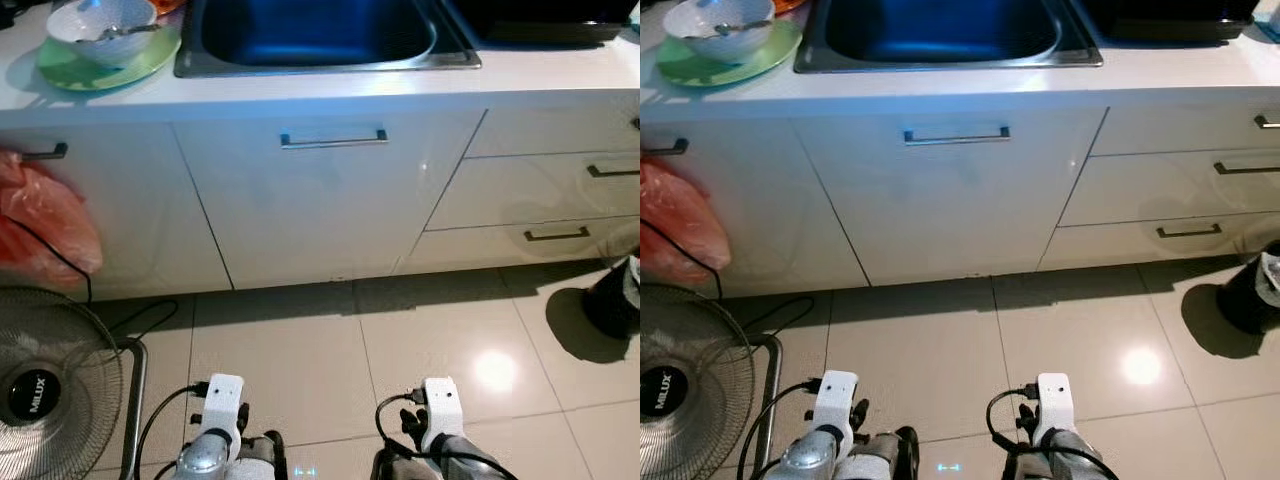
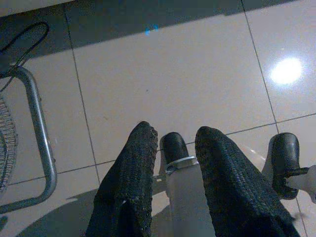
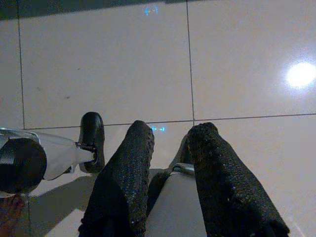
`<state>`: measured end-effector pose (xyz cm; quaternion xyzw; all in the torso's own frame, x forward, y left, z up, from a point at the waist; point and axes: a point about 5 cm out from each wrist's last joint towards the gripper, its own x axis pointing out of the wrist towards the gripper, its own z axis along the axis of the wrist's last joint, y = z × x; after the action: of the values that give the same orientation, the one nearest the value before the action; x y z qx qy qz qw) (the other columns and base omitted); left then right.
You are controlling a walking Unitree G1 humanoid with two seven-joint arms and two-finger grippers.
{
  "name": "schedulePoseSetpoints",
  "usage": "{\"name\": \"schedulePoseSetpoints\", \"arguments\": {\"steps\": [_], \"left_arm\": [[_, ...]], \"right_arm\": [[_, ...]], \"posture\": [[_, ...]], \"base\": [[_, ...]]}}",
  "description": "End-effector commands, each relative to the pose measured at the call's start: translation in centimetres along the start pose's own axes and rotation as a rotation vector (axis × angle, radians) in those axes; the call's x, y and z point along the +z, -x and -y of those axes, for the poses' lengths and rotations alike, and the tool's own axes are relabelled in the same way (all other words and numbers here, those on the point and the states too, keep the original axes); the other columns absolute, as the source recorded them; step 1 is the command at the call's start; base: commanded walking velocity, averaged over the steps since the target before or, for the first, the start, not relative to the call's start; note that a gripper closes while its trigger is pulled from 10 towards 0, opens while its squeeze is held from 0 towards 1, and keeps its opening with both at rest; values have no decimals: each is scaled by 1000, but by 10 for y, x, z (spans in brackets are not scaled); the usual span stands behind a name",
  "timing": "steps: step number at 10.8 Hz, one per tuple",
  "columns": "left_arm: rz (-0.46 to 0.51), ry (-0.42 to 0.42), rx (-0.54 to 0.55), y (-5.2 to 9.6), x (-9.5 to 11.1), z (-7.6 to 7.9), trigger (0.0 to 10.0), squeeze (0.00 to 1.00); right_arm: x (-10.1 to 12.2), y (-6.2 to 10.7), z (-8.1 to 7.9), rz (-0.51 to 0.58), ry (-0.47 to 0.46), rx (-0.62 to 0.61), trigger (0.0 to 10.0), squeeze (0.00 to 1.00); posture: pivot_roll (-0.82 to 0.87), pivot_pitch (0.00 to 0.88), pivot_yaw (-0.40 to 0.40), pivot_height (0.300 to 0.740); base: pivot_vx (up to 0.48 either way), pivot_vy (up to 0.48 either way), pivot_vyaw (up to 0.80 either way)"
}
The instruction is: Kitchen organization
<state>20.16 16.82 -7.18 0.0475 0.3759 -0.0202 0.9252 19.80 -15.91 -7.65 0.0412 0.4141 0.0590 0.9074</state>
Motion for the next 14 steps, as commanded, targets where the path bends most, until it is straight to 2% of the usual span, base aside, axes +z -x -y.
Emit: {"name": "schedulePoseSetpoints", "arguments": {"steps": [1,2,10,12,14], "left_arm": [[-29,0,-1,3,-10,2,10000,0],[-32,2,0,3,-10,1,10000,0],[-50,-7,0,4,-14,-1,10000,0],[-63,19,7,4,-15,-1,10000,0],[-67,15,8,4,-15,-1,10000,0]], "right_arm": [[-7,2,2,-23,9,-4,10000,0],[-8,2,2,-28,13,-3,10000,0],[-10,2,0,-34,10,3,10000,0],[-10,2,0,-35,-5,0,10000,0],[-10,2,0,-33,-5,3,10000,0]], "posture": [[149,194,1,740],[152,195,0,740],[149,198,6,740],[148,198,6,740],[150,199,5,740]], "base": [[0,0,0],[0,0,-731],[0,0,63],[0,0,0],[0,480,0]]}}
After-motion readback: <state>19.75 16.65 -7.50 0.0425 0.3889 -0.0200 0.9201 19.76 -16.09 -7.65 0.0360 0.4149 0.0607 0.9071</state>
